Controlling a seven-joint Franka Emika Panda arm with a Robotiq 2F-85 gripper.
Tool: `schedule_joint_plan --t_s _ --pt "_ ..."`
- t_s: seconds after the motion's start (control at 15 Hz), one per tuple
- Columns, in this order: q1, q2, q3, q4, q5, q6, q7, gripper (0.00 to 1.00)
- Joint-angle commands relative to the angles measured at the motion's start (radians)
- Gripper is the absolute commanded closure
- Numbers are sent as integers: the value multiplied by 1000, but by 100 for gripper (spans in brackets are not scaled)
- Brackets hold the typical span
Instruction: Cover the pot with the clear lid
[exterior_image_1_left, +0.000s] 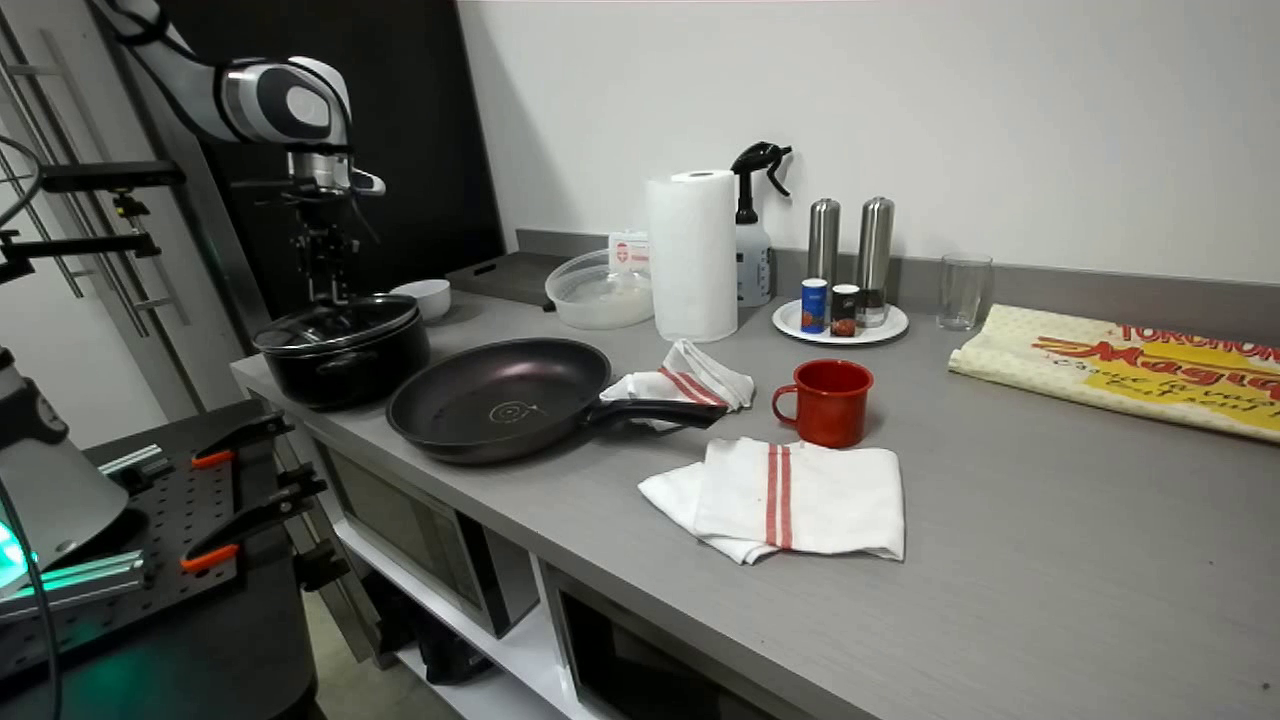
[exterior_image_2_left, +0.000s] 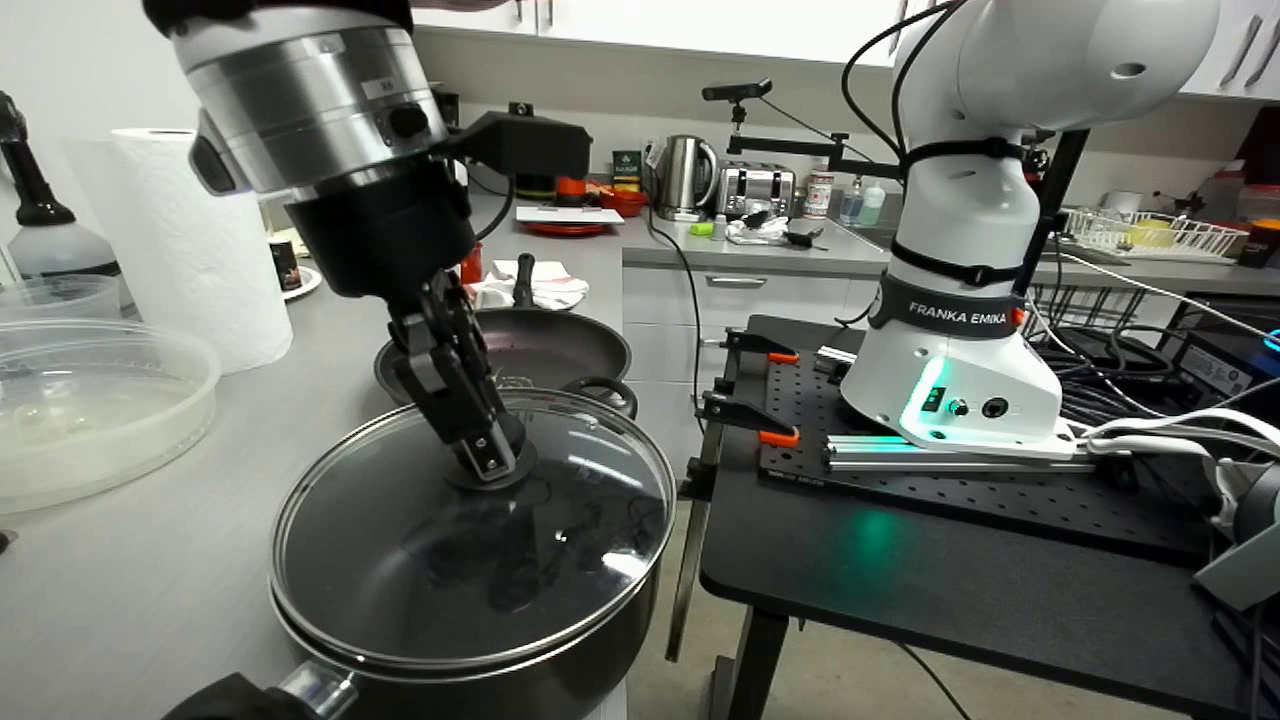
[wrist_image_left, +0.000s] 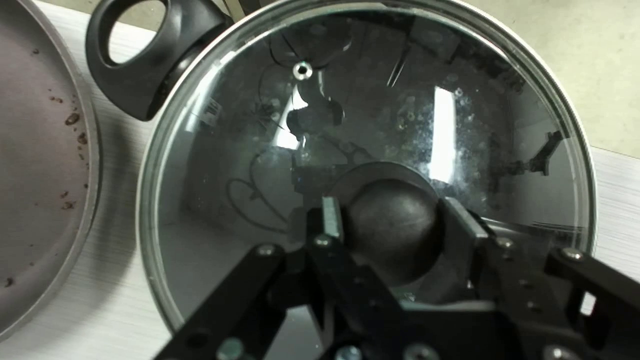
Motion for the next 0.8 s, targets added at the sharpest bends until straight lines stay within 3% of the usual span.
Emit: schedule_joint_plan --t_s 0.0,0.53,0.6,0.67,0.73 --pt "3 1 3 19 -14 -13 -7 75" --pt "3 12 1 29 -22 -16 -17 75" --pt "2 13 1 30 -21 -16 -17 57" --pt "2 14 0 31 -22 -16 -15 25" --pt "2 14 0 31 -22 -16 -15 24"
